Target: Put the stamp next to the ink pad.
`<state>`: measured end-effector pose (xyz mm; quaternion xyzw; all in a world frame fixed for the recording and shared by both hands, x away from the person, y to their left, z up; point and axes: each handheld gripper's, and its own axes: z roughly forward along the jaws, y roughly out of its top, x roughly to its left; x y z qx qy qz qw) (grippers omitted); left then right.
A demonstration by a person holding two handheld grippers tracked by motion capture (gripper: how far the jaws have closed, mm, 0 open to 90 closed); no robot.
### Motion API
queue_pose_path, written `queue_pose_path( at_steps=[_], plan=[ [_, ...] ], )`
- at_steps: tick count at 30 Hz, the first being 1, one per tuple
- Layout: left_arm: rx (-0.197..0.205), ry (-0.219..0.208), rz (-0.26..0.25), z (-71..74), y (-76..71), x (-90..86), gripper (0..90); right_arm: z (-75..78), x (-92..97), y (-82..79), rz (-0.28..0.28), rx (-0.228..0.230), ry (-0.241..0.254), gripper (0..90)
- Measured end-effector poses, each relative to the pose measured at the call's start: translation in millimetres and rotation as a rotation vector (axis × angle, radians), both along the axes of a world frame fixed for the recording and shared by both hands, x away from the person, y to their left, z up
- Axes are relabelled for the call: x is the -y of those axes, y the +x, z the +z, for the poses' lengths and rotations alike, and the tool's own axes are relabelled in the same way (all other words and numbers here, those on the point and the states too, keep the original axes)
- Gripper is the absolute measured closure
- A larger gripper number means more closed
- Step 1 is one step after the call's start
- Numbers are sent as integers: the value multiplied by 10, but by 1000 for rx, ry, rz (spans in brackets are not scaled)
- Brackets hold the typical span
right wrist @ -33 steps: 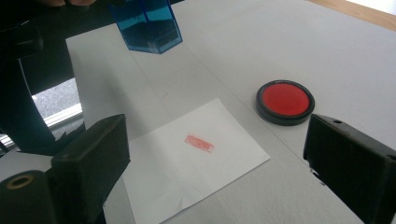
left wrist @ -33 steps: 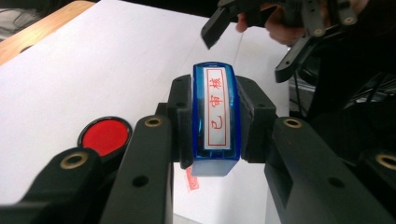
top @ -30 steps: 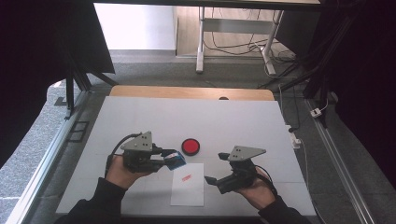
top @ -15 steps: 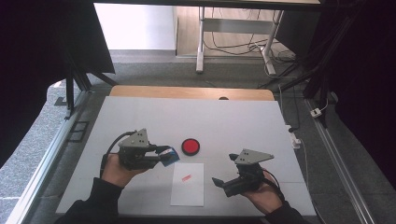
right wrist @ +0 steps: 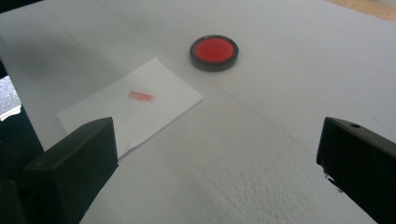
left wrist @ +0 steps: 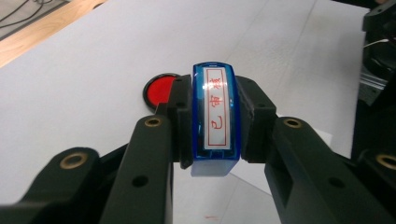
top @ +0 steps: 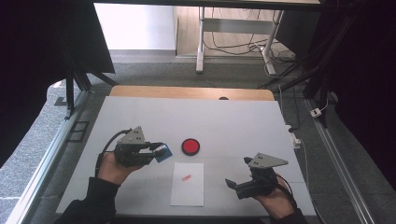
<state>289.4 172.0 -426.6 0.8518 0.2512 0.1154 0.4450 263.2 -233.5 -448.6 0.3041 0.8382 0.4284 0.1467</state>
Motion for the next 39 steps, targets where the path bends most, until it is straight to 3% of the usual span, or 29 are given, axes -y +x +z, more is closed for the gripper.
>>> queue_pose_path(
  at_steps=[9, 23, 32, 39],
  plan=[
    [-10, 22, 55, -60, 58, -90, 698, -43, 209, -48, -62, -18, -16, 0],
    [-60, 15, 182, -233, 192, -285, 697, -61, 432, -114, -142, -40, -4, 0],
    [-84, 20, 246, -368, 269, -356, 697, -62, 470, -118, -149, -46, -2, 0],
    [-98, 70, 268, -502, 331, -315, 698, -66, 463, -113, -148, -52, -5, 0]
  ],
)
